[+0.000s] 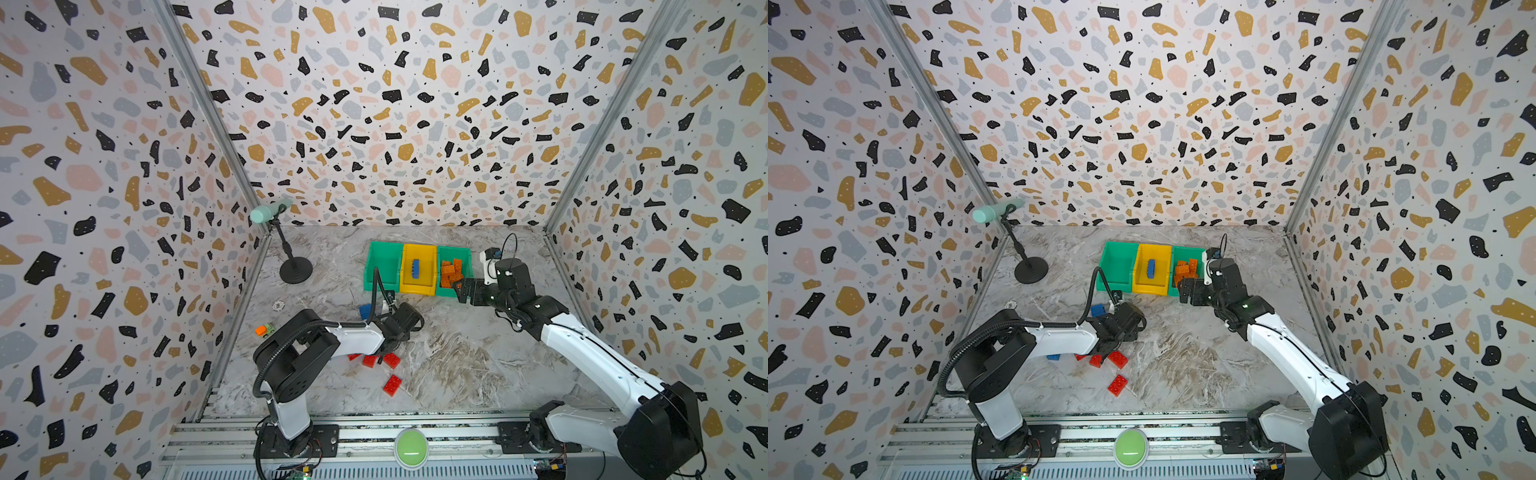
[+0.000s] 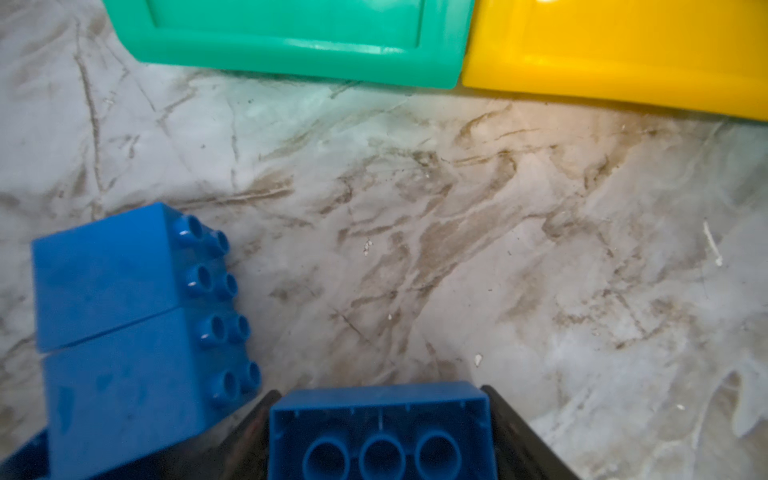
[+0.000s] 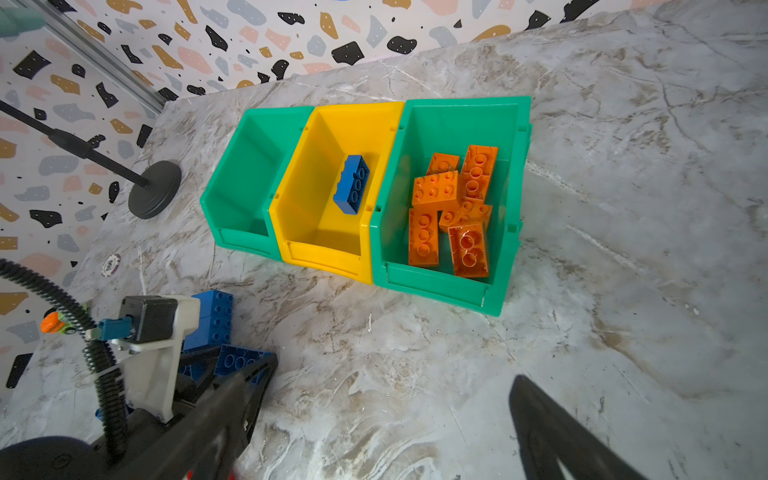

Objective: Sort the legos into containers by color
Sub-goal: Pick up the lego from the center of the table.

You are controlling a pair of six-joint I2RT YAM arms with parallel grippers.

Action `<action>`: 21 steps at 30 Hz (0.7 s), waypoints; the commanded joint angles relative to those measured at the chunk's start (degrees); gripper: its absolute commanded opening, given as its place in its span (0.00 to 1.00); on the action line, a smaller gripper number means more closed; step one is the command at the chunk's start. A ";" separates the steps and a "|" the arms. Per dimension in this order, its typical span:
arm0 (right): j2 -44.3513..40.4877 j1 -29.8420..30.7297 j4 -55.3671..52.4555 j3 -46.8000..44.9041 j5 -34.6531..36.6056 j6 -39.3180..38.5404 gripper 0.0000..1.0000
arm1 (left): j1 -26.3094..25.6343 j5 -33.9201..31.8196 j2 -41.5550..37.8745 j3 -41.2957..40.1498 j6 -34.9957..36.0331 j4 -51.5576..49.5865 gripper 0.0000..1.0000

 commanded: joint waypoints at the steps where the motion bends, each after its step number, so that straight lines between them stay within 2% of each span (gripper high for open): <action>1: -2.44 0.15 -0.18 0.19 0.00 0.19 0.99 | 0.17 -0.92 1.00 1.93 0.92 -1.98 0.64; 4: -3.09 0.07 -0.52 0.28 0.06 0.12 0.99 | 0.19 -1.04 1.06 2.47 1.18 -3.09 0.57; 11: -4.57 0.06 -1.47 0.32 0.00 0.08 0.99 | 0.20 -2.03 -1.45 5.43 2.45 -6.29 0.51; 16: -6.20 0.06 -2.52 -0.19 0.01 0.16 0.99 | 0.20 -4.27 -1.29 12.30 5.99 -9.19 0.52; 21: -8.27 0.03 -3.69 -0.70 -0.01 0.60 0.99 | 1.19 -5.05 4.48 24.31 10.19 -11.99 0.52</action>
